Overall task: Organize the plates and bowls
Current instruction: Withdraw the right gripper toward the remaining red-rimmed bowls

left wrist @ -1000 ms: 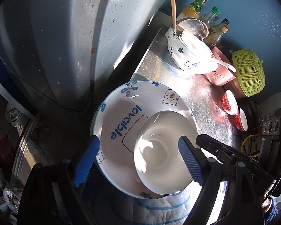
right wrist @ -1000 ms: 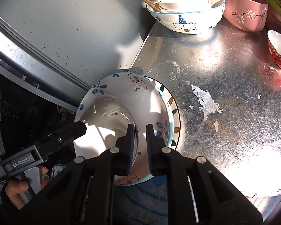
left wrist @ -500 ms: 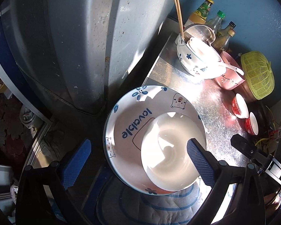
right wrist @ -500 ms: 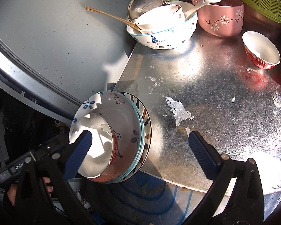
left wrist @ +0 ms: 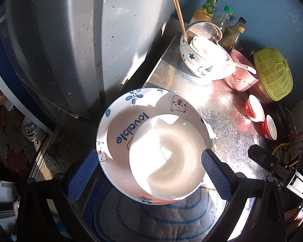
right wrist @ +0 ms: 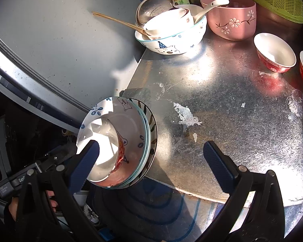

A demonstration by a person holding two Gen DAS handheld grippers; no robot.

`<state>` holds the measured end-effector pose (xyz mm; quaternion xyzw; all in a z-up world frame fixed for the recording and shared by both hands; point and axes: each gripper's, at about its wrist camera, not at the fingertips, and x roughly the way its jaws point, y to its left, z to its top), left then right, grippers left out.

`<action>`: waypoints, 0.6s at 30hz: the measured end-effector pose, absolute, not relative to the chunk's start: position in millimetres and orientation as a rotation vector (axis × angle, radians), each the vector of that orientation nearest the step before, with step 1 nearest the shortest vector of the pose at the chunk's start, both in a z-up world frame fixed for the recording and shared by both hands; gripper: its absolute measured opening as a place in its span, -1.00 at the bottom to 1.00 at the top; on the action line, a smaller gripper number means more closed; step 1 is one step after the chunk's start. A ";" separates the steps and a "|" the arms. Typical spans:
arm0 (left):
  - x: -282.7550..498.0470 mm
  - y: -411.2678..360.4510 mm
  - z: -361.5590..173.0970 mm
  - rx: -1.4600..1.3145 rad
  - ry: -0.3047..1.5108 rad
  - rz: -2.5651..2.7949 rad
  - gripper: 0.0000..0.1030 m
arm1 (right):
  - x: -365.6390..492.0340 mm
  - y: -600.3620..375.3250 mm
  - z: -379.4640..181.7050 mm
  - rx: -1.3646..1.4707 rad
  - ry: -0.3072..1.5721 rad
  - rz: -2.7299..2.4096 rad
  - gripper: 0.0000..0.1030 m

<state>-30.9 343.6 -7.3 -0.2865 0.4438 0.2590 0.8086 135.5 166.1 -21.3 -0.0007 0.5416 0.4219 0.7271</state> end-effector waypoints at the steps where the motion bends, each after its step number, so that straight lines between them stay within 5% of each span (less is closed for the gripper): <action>1: -29.3 341.1 -6.9 -0.609 0.950 0.551 0.99 | 136.5 163.0 -20.9 0.001 1.193 0.926 1.00; 18: 20.8 273.9 1.1 -0.519 0.981 0.463 0.99 | 162.0 87.0 -12.7 0.084 1.183 0.831 1.00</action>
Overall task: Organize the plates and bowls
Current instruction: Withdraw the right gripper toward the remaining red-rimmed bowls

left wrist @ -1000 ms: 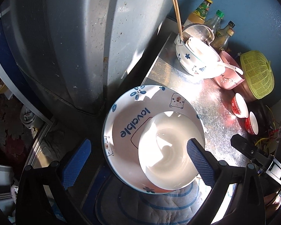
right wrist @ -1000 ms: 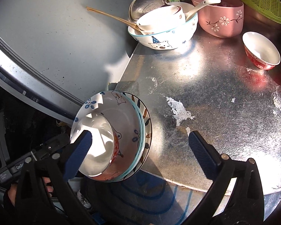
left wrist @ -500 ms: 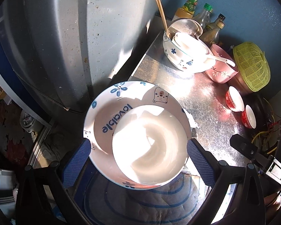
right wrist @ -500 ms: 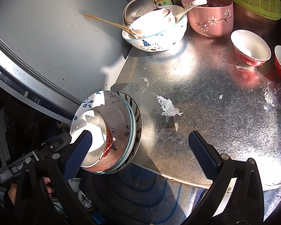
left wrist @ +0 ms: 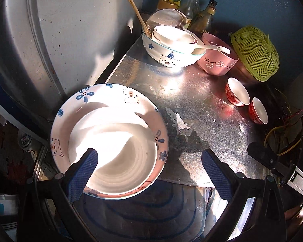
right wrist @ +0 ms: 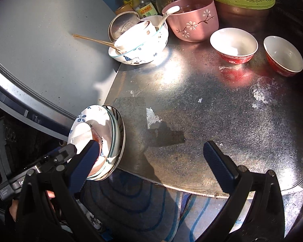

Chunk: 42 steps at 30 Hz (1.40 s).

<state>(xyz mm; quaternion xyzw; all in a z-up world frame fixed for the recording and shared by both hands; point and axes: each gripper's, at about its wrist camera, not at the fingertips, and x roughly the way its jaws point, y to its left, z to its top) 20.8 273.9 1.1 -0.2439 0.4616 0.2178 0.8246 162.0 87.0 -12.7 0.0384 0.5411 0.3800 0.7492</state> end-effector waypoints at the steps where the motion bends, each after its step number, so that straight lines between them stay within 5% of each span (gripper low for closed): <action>1: 23.5 268.7 1.6 -0.511 0.984 0.457 0.99 | 163.5 81.6 -12.8 0.091 1.182 0.824 1.00; 42: 173.3 190.1 -17.6 -0.420 1.075 0.116 0.99 | 233.6 -41.2 -26.7 0.261 1.148 0.465 1.00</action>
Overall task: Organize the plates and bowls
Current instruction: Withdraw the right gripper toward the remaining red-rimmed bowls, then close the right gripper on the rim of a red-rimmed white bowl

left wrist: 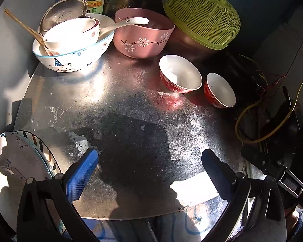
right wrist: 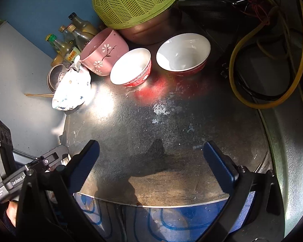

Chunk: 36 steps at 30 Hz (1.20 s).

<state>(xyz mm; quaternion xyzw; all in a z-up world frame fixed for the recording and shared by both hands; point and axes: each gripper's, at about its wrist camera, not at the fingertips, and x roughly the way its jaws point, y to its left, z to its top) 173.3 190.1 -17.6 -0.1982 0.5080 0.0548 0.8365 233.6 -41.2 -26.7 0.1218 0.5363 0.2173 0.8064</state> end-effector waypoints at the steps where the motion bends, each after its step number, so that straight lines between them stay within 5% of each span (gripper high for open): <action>1: 179.4 190.6 -19.8 -0.423 1.083 0.105 0.99 | 235.9 -41.3 -27.6 0.264 1.148 0.457 1.00; 21: 271.4 199.0 -31.2 -0.487 1.043 0.007 0.97 | 297.1 -26.2 -28.1 0.323 1.096 0.430 0.99; 24: 283.9 207.8 -28.2 -0.508 1.015 0.026 0.96 | 312.2 -13.8 -24.8 0.309 1.071 0.467 0.83; 33: 321.9 229.1 -48.4 -0.631 0.995 0.075 0.53 | 374.0 28.6 -28.4 0.221 1.045 0.576 0.23; 35: 328.9 230.8 -53.8 -0.640 1.004 0.078 0.04 | 385.9 35.7 -35.1 0.191 1.060 0.574 0.14; 36: 332.0 231.1 -57.1 -0.643 1.012 0.079 -0.01 | 390.3 38.7 -38.3 0.183 1.069 0.576 0.07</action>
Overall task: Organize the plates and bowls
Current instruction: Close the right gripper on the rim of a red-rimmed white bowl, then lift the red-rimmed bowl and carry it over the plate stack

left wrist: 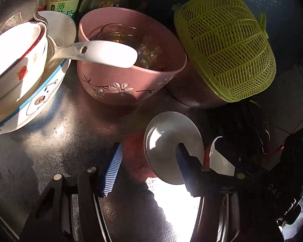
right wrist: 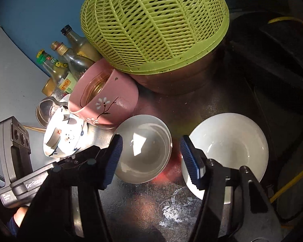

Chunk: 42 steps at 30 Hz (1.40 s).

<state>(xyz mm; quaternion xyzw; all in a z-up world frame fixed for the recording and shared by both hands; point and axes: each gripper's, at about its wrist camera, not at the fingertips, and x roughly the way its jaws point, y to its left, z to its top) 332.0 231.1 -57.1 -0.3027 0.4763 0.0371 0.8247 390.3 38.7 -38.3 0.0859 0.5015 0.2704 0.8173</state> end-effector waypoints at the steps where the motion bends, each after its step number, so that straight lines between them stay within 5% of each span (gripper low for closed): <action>1: 334.5 231.6 -60.1 -0.648 1.016 0.081 -0.01 | 394.4 42.1 -42.2 0.172 1.080 0.579 -0.03; 9: 347.6 232.1 -84.5 -0.681 1.066 0.099 -0.22 | 411.2 63.1 -65.5 0.102 1.144 0.556 -0.25; 14: 355.8 230.2 -97.6 -0.685 1.095 0.079 -0.83 | 411.1 67.7 -73.9 0.093 1.164 0.545 -0.34; 16: 353.8 225.7 -96.7 -0.660 1.090 0.098 -0.84 | 407.5 66.0 -75.0 0.103 1.176 0.549 -0.57; 25: 340.7 234.9 -89.7 -0.653 1.074 0.084 -0.86 | 387.3 75.6 -80.5 0.076 1.186 0.541 -0.61; 27: 340.9 233.8 -89.7 -0.628 1.074 0.104 -0.87 | 385.7 73.2 -79.7 0.083 1.186 0.533 -0.85; 42: 259.8 232.3 -45.6 -0.602 1.035 0.091 -0.91 | 319.1 62.6 -41.6 0.128 1.157 0.599 -0.86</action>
